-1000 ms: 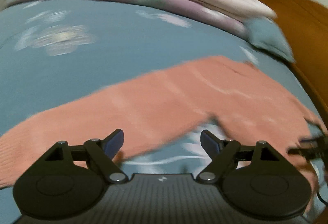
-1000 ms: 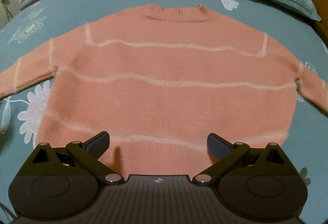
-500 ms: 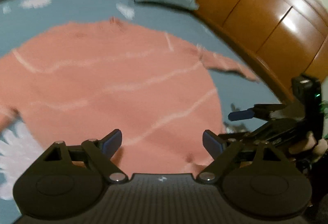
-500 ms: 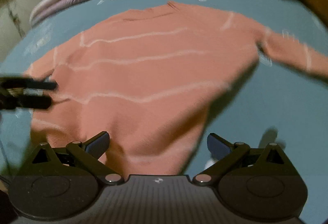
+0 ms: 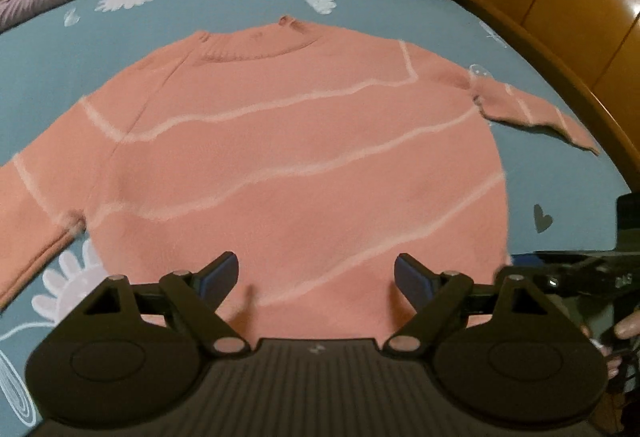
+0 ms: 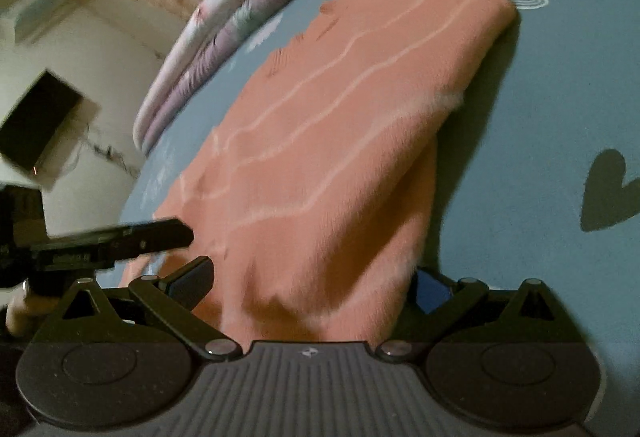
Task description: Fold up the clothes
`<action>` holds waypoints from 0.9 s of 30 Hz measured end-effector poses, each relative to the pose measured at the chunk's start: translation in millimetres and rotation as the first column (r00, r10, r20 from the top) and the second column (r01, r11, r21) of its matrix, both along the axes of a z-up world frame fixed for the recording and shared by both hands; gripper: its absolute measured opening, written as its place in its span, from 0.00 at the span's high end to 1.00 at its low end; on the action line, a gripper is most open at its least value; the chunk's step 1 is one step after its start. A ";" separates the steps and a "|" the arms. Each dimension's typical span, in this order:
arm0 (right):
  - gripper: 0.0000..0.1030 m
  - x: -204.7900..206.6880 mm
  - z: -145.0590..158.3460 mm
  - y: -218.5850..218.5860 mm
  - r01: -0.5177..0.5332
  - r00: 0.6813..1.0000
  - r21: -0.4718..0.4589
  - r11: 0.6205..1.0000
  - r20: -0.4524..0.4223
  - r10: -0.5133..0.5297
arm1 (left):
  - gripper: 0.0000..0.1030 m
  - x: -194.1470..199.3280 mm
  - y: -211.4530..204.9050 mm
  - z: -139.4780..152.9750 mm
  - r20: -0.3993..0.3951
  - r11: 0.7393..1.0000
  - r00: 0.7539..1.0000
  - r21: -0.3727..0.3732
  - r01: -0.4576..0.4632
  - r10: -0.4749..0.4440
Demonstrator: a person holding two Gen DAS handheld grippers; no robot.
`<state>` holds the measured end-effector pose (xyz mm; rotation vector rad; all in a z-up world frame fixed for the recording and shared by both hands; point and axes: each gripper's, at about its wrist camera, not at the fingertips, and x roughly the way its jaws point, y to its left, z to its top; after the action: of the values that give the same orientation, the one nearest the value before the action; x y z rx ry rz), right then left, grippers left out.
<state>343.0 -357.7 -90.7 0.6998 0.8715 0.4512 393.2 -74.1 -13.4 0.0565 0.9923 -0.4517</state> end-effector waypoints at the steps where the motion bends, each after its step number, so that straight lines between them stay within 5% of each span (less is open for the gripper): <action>1: 0.00 -0.2 -0.1 1.0 0.003 1.000 0.005 1.000 0.004 -0.003 | 0.17 -1.4 -1.5 0.6 0.002 1.000 1.000 0.000 0.001 -0.001; 12: 0.00 1.4 43.2 28.6 -0.027 0.991 0.074 0.997 0.133 0.017 | 0.17 -16.2 36.4 28.3 0.093 0.996 0.992 -0.014 -0.089 0.090; 21: 0.00 37.3 59.4 81.2 0.066 0.993 -0.044 0.997 0.100 -0.061 | 0.16 -29.3 96.8 30.9 0.109 0.989 0.984 -0.067 -0.135 0.141; 27: 0.00 11.5 48.9 82.9 0.126 0.990 -0.168 0.978 0.084 -0.113 | 0.16 -31.5 128.2 19.1 0.081 0.989 0.990 -0.104 -0.109 0.117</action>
<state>354.5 -274.8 -41.8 0.5680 0.7836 0.2881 361.7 54.1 5.7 -0.0689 0.8817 -0.3905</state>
